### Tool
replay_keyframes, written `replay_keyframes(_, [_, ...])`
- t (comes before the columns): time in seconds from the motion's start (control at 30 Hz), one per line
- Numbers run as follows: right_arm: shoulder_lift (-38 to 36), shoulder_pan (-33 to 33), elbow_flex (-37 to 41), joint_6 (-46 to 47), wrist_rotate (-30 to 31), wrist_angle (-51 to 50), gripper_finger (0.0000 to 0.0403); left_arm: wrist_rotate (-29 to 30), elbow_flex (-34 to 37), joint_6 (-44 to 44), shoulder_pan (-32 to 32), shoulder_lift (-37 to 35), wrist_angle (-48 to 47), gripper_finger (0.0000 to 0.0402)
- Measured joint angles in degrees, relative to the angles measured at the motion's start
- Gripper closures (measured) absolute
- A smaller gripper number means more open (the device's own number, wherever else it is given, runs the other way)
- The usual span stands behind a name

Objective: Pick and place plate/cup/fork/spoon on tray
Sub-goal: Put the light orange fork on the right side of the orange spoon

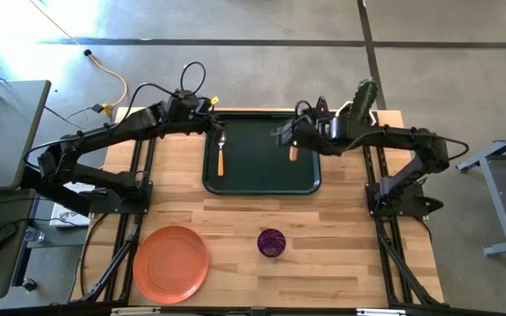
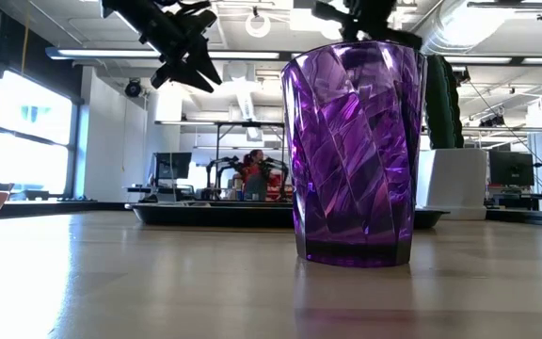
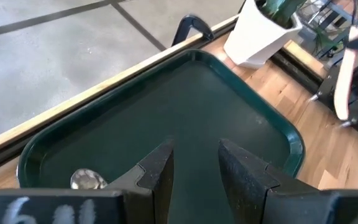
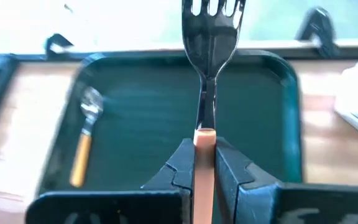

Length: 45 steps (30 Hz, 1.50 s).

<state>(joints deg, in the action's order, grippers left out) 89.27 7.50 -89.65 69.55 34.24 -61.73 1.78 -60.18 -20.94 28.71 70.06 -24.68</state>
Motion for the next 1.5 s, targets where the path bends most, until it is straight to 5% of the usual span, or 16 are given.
replay_keyframes(0.47, [2.91, 9.57, 0.02, -19.49, -9.13, 31.0, 0.0391, 3.81, 0.02, 3.69, 3.99, 0.0, -2.49, 0.0284])
replay_keyframes(0.97, [5.7, 13.3, -0.17, -23.41, -15.91, 49.94, 0.0391, 3.91, 0.02, 9.13, 12.37, -5.77, -4.2, 0.0284])
replay_keyframes(1.3, [9.83, 13.23, -13.62, -29.55, -16.56, 48.55, 0.0391, 4.04, 0.02, 9.22, 14.58, -7.64, -4.64, 0.0284])
replay_keyframes(1.5, [20.21, 13.49, -28.66, -30.04, -19.8, 33.91, 0.0391, 5.19, 0.02, 9.22, 14.56, -7.67, -5.63, 0.0284])
